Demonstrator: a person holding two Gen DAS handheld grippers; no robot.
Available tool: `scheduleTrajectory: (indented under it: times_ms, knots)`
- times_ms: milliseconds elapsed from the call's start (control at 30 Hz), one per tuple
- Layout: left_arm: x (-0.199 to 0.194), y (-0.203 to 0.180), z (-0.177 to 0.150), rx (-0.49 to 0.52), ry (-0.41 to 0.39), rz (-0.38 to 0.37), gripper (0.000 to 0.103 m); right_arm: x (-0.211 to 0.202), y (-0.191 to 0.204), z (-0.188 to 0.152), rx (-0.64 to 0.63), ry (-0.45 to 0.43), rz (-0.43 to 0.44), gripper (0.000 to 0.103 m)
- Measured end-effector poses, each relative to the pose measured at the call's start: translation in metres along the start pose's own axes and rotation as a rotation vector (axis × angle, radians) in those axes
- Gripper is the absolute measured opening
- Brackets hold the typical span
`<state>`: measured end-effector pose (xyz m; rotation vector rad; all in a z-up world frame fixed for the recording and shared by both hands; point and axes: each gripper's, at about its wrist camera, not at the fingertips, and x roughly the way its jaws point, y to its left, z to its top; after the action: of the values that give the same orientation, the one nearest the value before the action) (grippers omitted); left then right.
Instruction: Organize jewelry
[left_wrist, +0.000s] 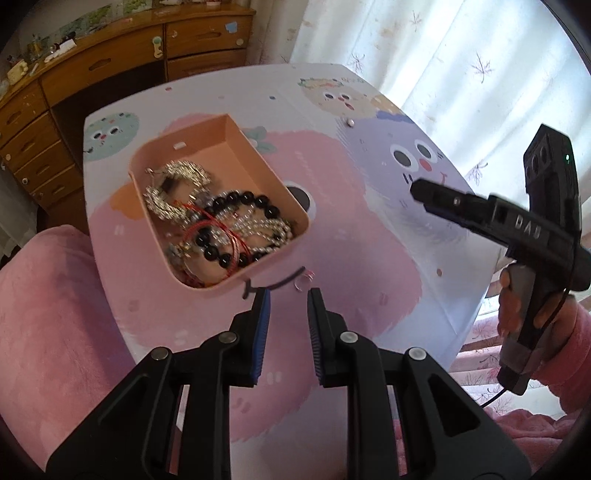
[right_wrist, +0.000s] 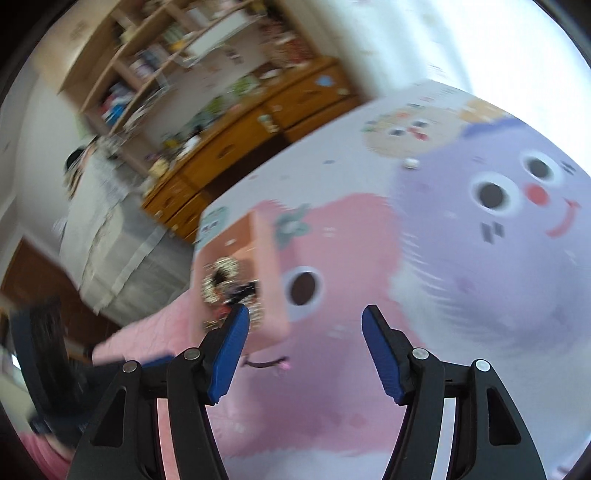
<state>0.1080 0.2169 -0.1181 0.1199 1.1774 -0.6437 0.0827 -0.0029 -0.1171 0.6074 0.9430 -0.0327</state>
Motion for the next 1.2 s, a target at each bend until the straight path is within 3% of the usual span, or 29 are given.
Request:
scheduleTrajectory:
  times_ms: [67,100,167,267,400,533,767,867,1133,1200]
  knots:
    - [0.017,-0.010,-0.007,-0.011,0.034,0.009,0.024,-0.006,-0.021,0.003,0.060,-0.003,-0.035,0.068]
    - [0.025,-0.015,-0.009,-0.025,0.049,0.019,0.035,-0.009,-0.031,0.005,0.081,-0.003,-0.051,0.070]
    - [0.039,-0.020,-0.012,-0.063,0.061,0.012,0.046,-0.012,-0.047,0.011,0.105,0.003,-0.071,0.070]
    - [0.056,-0.025,-0.012,-0.146,0.062,-0.008,0.046,-0.016,-0.070,0.024,0.109,0.021,-0.117,0.073]
    - [0.075,-0.027,-0.012,-0.241,0.032,0.062,0.046,-0.011,-0.091,0.049,0.090,0.033,-0.177,0.087]
    - [0.083,-0.030,-0.017,-0.342,-0.061,0.109,0.046,0.010,-0.105,0.083,0.039,0.063,-0.223,0.089]
    - [0.095,-0.046,-0.017,-0.493,-0.157,0.243,0.046,0.072,-0.108,0.146,-0.244,0.105,-0.240,0.089]
    - [0.100,-0.054,-0.015,-0.556,-0.189,0.292,0.046,0.105,-0.104,0.162,-0.369,0.123,-0.246,0.083]
    - [0.111,-0.062,-0.006,-0.620,-0.234,0.411,0.046,0.175,-0.091,0.167,-0.571,0.100,-0.193,0.052]
    - [0.111,-0.059,-0.005,-0.638,-0.242,0.428,0.046,0.182,-0.086,0.165,-0.597,0.072,-0.193,0.051]
